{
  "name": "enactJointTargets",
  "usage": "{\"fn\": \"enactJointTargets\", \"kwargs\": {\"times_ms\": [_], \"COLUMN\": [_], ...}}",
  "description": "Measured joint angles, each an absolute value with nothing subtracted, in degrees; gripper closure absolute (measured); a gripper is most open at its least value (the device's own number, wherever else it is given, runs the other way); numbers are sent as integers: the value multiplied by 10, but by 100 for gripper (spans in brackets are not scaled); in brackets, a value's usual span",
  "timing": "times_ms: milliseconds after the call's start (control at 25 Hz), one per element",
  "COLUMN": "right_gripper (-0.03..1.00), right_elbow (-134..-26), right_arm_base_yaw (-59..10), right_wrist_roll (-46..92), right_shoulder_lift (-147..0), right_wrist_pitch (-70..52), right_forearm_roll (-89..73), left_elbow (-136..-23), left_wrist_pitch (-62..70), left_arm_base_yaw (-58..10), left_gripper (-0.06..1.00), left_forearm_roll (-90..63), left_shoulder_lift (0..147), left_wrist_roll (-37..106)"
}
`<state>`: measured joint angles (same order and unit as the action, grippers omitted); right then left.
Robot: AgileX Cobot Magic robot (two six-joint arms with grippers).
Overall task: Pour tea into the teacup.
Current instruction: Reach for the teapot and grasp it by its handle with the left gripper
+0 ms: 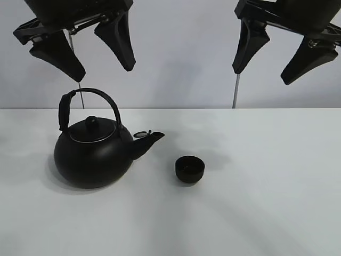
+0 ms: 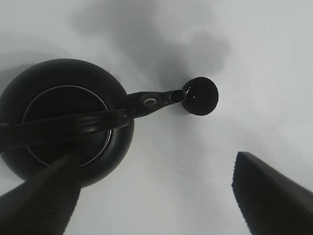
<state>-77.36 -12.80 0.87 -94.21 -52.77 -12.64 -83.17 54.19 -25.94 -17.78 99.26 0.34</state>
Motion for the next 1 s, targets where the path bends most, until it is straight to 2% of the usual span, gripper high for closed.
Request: {"fn": "enactJointTargets", "kwargs": {"times_ms": [1000], "right_gripper": [39], "right_elbow": [-774], "right_arm_base_yaw": [-128], "right_wrist_roll": [-32], "right_shoulder_lift": [-942], "right_wrist_pitch": [-496], "right_forearm_roll": [-126], "left_elbow": [-832], "left_wrist_pitch": [542], "left_arm_base_yaw": [-259], "left_gripper": [33], "left_forearm_roll": [-178], "left_shoulder_lift": [993], "left_wrist_roll": [3]}}
